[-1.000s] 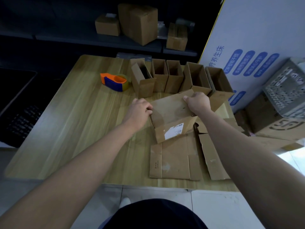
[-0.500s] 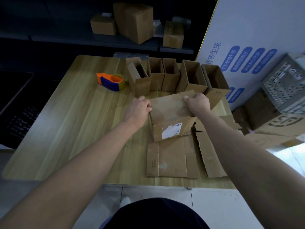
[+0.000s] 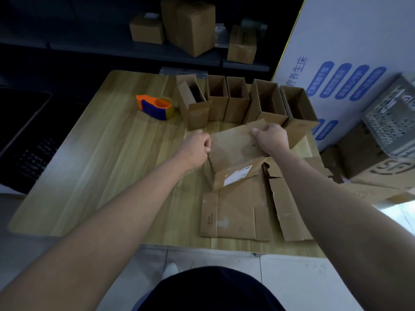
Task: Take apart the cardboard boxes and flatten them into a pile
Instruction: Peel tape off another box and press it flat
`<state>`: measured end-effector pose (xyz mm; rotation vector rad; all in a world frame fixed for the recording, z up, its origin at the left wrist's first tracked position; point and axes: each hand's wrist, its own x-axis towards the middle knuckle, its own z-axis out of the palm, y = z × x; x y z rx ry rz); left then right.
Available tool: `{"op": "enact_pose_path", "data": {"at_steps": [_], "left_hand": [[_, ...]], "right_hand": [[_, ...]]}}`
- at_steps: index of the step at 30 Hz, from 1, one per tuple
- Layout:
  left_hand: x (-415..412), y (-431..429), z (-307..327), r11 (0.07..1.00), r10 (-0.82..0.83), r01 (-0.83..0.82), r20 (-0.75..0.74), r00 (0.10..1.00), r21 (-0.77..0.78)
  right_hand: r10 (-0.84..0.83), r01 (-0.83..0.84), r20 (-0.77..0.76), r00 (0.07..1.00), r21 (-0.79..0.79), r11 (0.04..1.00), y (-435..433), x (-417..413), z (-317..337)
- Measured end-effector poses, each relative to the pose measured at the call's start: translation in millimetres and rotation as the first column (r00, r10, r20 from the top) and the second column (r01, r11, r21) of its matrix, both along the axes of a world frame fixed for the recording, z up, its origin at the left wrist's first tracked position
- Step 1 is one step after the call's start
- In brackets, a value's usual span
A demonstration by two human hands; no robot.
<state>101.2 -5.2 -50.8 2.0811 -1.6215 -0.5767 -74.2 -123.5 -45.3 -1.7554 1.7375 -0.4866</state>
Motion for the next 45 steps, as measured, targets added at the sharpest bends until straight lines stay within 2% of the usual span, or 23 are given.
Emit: {"op": "enact_pose_path", "data": {"at_steps": [2, 5, 9, 14, 20, 24, 28, 30, 35, 40, 45], "left_hand": [[0.0, 2.6, -0.6, 1.000, 0.010, -0.010, -0.004, 1.000, -0.028], [-0.3, 8.4, -3.9, 0.987, 0.050, -0.052, -0.022, 0.999, -0.151], [-3.1, 16.4, -9.8, 0.967, 0.071, -0.054, 0.060, 0.996, -0.248], [-4.1, 16.0, -5.7, 0.976, 0.078, -0.068, 0.036, 0.996, -0.209], [-5.1, 14.6, 1.9, 0.996, 0.078, -0.081, -0.090, 0.993, -0.038], [-6.6, 15.4, 6.7, 0.999, 0.002, -0.005, 0.099, 0.995, 0.032], [-4.7, 25.9, 3.5, 0.990, -0.110, 0.129, 0.247, 0.963, -0.063], [-3.8, 30.0, -0.7, 0.979, -0.129, 0.167, 0.273, 0.953, -0.121], [-3.0, 29.3, -0.6, 0.979, -0.035, 0.053, 0.091, 0.995, -0.197], [-12.5, 28.3, 3.8, 0.982, 0.142, -0.145, -0.033, 0.989, -0.122], [-14.1, 26.8, 6.5, 0.981, 0.182, -0.185, -0.055, 0.982, -0.064]], "right_hand": [[0.009, -0.009, 0.000, 1.000, -0.003, 1.000, 0.8, -0.7, 0.2], [0.015, -0.015, -0.004, 1.000, -0.004, 1.000, 1.3, -2.1, 1.4], [0.005, -0.006, -0.032, 0.999, -0.024, 1.000, 4.7, 0.0, 2.3], [0.008, -0.009, -0.060, 0.998, -0.029, 1.000, 8.9, 2.5, 5.1], [0.029, -0.032, -0.081, 0.996, -0.036, 0.999, 12.9, 3.3, 9.3], [0.054, -0.057, -0.076, 0.996, -0.038, 0.998, 15.0, 6.1, 12.4], [0.056, -0.061, -0.075, 0.996, -0.065, 0.996, 18.7, 10.4, 12.1], [0.054, -0.059, -0.075, 0.996, -0.075, 0.995, 19.8, 12.6, 12.2], [0.015, -0.022, -0.078, 0.997, -0.087, 0.996, 22.5, 14.6, 11.9], [0.026, -0.034, -0.090, 0.996, -0.090, 0.995, 26.1, 17.9, 14.5], [0.040, -0.050, -0.103, 0.994, -0.094, 0.994, 30.4, 21.6, 17.0]]}}
